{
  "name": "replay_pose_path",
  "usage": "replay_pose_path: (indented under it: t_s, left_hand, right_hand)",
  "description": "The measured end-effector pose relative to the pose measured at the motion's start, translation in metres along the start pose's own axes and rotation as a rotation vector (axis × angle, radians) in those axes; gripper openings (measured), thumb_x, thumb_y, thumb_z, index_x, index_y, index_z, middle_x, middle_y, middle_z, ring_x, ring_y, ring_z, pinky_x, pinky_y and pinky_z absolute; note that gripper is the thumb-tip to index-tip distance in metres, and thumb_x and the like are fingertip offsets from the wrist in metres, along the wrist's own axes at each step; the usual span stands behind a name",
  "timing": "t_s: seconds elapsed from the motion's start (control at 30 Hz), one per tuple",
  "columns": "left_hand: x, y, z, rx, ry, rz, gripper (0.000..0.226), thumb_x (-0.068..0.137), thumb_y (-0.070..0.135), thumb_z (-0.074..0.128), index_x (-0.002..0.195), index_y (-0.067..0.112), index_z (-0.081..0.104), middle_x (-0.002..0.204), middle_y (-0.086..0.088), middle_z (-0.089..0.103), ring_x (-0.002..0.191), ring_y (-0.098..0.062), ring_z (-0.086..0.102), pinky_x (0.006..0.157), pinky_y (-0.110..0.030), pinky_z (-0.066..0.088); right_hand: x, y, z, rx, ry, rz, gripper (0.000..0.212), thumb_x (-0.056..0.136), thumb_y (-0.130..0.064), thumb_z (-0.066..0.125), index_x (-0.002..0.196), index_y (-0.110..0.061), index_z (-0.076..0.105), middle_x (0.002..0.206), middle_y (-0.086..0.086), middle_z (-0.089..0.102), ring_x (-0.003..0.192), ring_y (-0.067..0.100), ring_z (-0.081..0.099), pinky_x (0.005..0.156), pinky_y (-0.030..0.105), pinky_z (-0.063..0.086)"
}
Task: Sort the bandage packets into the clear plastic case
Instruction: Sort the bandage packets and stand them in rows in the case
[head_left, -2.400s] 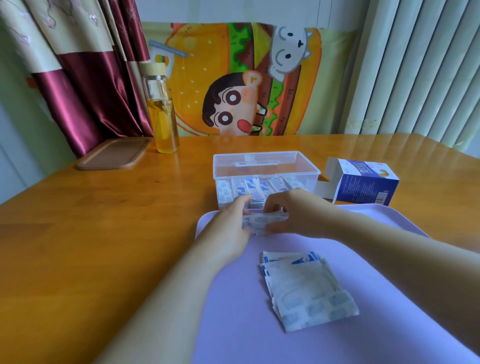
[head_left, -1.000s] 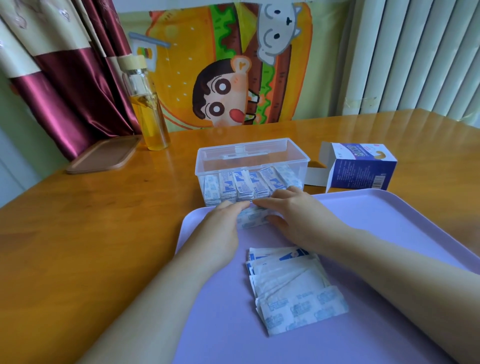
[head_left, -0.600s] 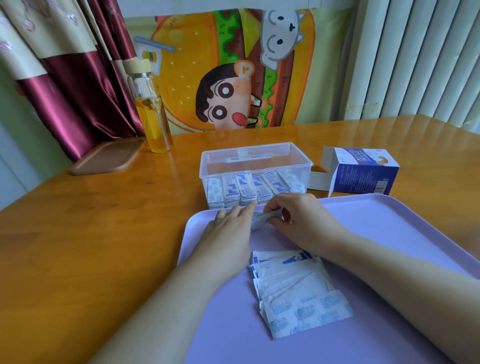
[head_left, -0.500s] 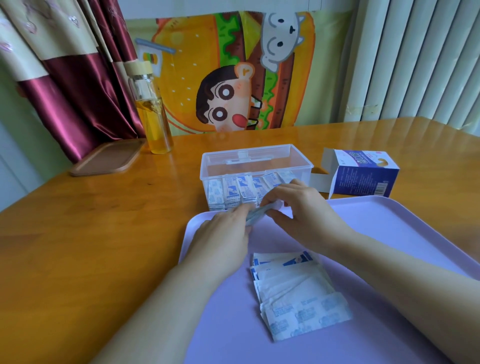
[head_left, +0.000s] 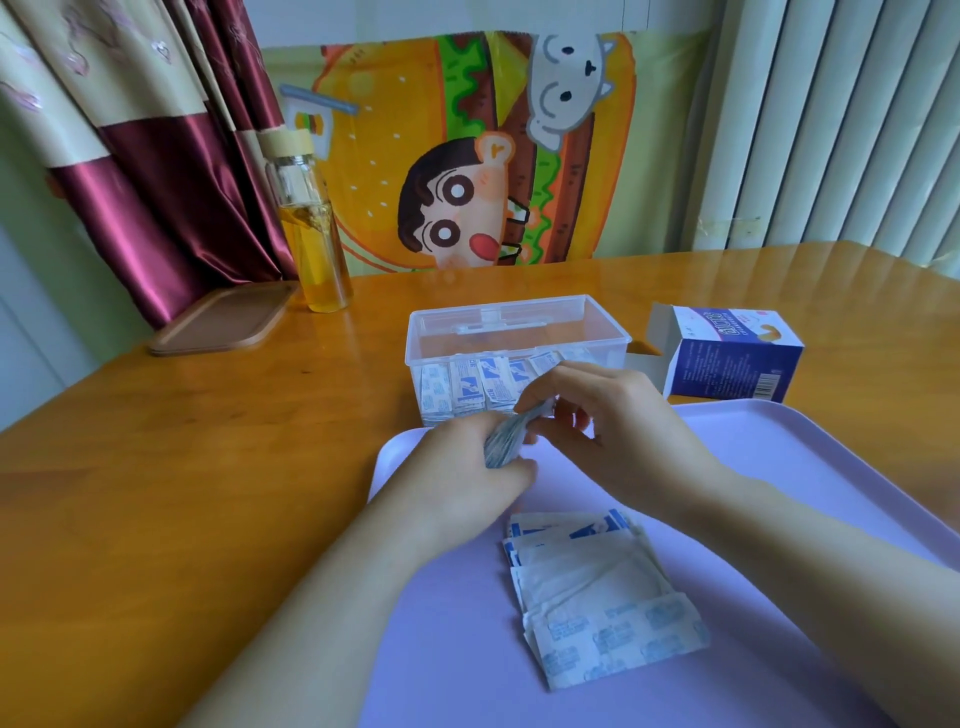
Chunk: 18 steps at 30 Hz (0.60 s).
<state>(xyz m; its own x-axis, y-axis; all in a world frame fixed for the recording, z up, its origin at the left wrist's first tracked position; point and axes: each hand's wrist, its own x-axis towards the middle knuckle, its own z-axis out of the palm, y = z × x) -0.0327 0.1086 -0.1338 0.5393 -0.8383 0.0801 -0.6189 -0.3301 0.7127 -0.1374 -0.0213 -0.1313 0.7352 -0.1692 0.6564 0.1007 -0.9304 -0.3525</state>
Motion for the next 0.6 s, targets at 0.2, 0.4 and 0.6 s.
replay_pose_path:
  t_s: [0.2, 0.4, 0.6]
  left_hand:
    - [-0.006, 0.019, -0.001, -0.544, -0.164, -0.127, 0.009, 0.093, 0.017, 0.052, 0.095, 0.015, 0.061, 0.065, 0.006, 0.062, 0.045, -0.010, 0.047, 0.055, -0.025, 0.041]
    - [-0.005, 0.020, -0.002, -0.899, -0.084, -0.263, 0.018, 0.093, 0.006, 0.049, 0.109, 0.002, 0.057, 0.055, 0.002, 0.048, 0.044, -0.013, 0.041, 0.045, -0.022, 0.036]
    - [-0.007, 0.022, 0.008, -0.884, -0.155, -0.244, 0.025, 0.088, -0.002, 0.046, 0.070, 0.009, 0.059, 0.056, -0.003, 0.054, 0.050, -0.017, 0.051, 0.051, -0.027, 0.036]
  right_hand:
    - [0.002, -0.003, -0.006, 0.111, 0.000, 0.138, 0.028, 0.081, -0.007, 0.069, 0.106, -0.020, 0.067, 0.076, -0.011, 0.063, 0.073, 0.012, 0.058, 0.070, 0.021, 0.048]
    - [-0.004, -0.009, -0.012, 0.290, -0.332, 0.228, 0.111, 0.062, -0.044, 0.084, 0.145, -0.044, 0.010, 0.147, -0.022, 0.024, 0.133, -0.010, 0.024, 0.105, 0.019, 0.033]
    - [-0.008, -0.018, 0.006, 0.049, -0.400, 0.140, 0.123, 0.061, -0.045, 0.082, 0.146, -0.044, -0.006, 0.138, -0.020, 0.020, 0.098, -0.014, 0.037, 0.083, 0.010, 0.039]
